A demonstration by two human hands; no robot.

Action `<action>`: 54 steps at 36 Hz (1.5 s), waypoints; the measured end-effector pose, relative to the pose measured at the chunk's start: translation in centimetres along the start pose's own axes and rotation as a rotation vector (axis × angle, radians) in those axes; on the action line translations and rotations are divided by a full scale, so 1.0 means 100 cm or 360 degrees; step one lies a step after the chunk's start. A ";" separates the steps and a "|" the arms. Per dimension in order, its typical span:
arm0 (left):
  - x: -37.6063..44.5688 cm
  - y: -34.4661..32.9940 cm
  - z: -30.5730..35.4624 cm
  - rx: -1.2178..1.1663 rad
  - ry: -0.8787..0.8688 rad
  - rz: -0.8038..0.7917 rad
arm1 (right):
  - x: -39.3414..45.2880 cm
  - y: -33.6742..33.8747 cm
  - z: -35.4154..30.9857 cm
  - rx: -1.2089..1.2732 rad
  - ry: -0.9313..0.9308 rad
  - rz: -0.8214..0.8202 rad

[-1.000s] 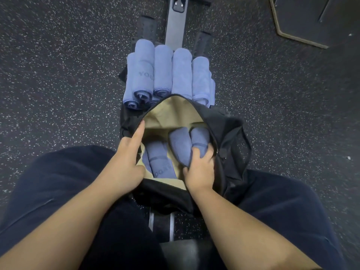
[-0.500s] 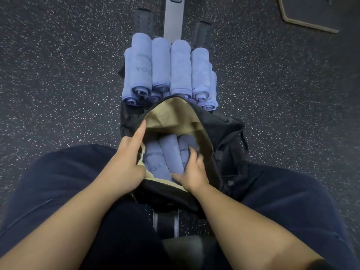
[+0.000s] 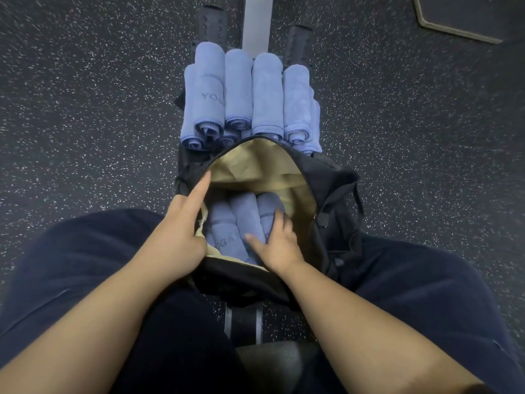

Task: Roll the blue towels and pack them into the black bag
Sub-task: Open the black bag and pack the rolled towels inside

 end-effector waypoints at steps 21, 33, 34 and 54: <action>0.002 0.001 -0.013 0.0201 0.0060 -0.0041 | 0.008 -0.012 -0.022 0.0076 -0.0011 0.0059; 0.009 0.017 -0.021 0.0262 -0.0021 0.0128 | -0.005 -0.026 -0.043 -0.0497 0.0268 -0.0262; 0.009 0.018 -0.022 0.0257 -0.0019 0.0135 | -0.009 -0.022 -0.047 -0.0671 0.0336 -0.0245; 0.004 0.015 -0.021 0.0457 0.0053 0.0140 | -0.047 0.127 -0.034 -0.0900 0.0244 0.0746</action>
Point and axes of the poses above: each hand's wrist, its own x-axis towards the middle knuckle, its own y-axis out of the back of the hand, z = x × y, the point moved 10 cm from there along x, towards the middle knuckle, and after that the axes turned 9 degrees about x, right-handed, at the moved point
